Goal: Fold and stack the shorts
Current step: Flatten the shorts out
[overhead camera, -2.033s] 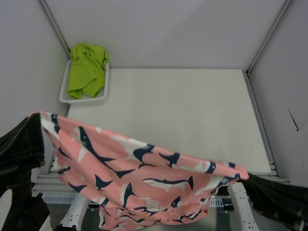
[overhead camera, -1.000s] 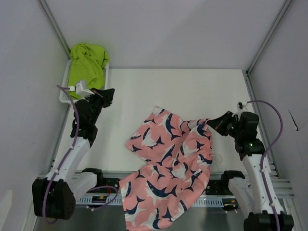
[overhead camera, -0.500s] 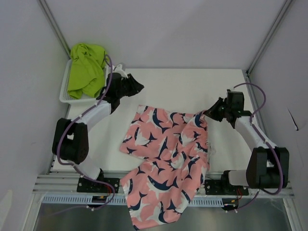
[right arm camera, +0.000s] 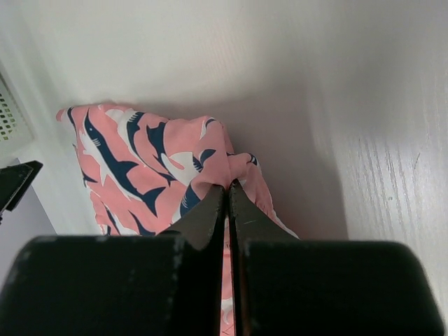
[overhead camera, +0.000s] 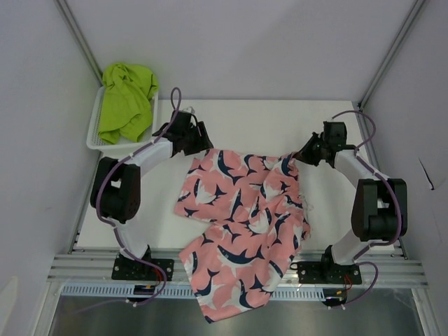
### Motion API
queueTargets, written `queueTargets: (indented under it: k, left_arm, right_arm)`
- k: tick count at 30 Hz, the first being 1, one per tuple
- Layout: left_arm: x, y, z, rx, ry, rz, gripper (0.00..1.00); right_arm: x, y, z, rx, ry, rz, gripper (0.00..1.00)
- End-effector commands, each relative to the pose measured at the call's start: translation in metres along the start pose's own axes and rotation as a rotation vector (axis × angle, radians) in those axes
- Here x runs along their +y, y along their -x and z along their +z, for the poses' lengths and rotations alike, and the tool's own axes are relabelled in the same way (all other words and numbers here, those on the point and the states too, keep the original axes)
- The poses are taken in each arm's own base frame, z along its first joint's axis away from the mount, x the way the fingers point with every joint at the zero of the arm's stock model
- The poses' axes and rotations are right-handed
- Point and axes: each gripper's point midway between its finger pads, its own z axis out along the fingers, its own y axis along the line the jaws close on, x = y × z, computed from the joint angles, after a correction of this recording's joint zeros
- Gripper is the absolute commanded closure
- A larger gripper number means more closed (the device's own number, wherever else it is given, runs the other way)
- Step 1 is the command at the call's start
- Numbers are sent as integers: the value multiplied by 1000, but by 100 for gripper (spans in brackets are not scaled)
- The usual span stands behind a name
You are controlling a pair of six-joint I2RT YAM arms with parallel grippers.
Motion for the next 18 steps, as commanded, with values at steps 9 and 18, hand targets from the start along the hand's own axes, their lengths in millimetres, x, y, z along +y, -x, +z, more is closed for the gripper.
queueTargets:
  k: [9, 18]
  left_arm:
    - [29, -22, 65, 170, 116, -28, 60]
    - [29, 12, 88, 183, 156, -33, 91]
  right_arm:
    - [13, 31, 29, -44, 9, -35, 100]
    - [25, 58, 60, -42, 20, -25, 100]
